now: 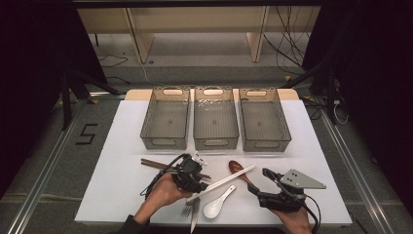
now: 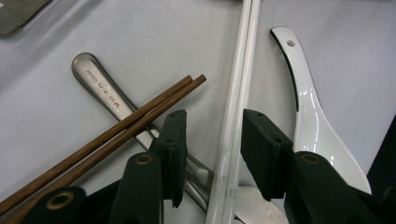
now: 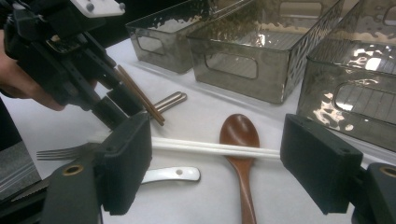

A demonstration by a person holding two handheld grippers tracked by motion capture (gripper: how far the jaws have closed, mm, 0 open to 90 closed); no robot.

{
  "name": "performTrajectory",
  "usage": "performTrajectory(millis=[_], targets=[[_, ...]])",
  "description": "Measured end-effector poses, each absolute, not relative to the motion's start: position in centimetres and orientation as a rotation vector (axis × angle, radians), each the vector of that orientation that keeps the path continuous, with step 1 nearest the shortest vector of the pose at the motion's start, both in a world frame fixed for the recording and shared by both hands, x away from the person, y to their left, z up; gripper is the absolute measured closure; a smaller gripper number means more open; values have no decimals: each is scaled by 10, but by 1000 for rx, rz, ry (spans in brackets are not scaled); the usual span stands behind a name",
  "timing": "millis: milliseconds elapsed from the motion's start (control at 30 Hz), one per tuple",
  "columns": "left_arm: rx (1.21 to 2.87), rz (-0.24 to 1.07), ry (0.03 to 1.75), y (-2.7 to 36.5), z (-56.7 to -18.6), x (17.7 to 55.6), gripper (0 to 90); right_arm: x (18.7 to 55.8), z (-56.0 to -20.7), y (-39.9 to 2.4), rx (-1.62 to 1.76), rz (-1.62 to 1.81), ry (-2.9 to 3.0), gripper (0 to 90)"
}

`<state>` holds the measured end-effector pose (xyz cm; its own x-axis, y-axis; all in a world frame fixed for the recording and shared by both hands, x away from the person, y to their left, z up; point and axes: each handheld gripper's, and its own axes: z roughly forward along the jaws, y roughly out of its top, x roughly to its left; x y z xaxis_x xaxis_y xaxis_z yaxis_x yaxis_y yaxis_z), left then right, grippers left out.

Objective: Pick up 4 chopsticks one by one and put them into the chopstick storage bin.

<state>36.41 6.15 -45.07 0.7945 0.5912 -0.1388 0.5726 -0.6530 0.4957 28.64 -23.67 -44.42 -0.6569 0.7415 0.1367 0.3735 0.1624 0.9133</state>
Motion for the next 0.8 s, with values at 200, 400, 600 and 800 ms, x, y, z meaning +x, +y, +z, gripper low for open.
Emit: performTrajectory(millis=[200,400,600,800], targets=[[2467,27,850,56,-454,365,649,286,-444,-236,1063,1498,2109,260],[2485,26,853,51,-458,366,690,287,-444,-237,1062,1505,2109,260],[2487,20,857,49,-460,368,725,287,-444,-237,1067,1511,2108,261],[2519,5,840,47,-463,369,744,287,-444,-237,1068,1513,2108,262]])
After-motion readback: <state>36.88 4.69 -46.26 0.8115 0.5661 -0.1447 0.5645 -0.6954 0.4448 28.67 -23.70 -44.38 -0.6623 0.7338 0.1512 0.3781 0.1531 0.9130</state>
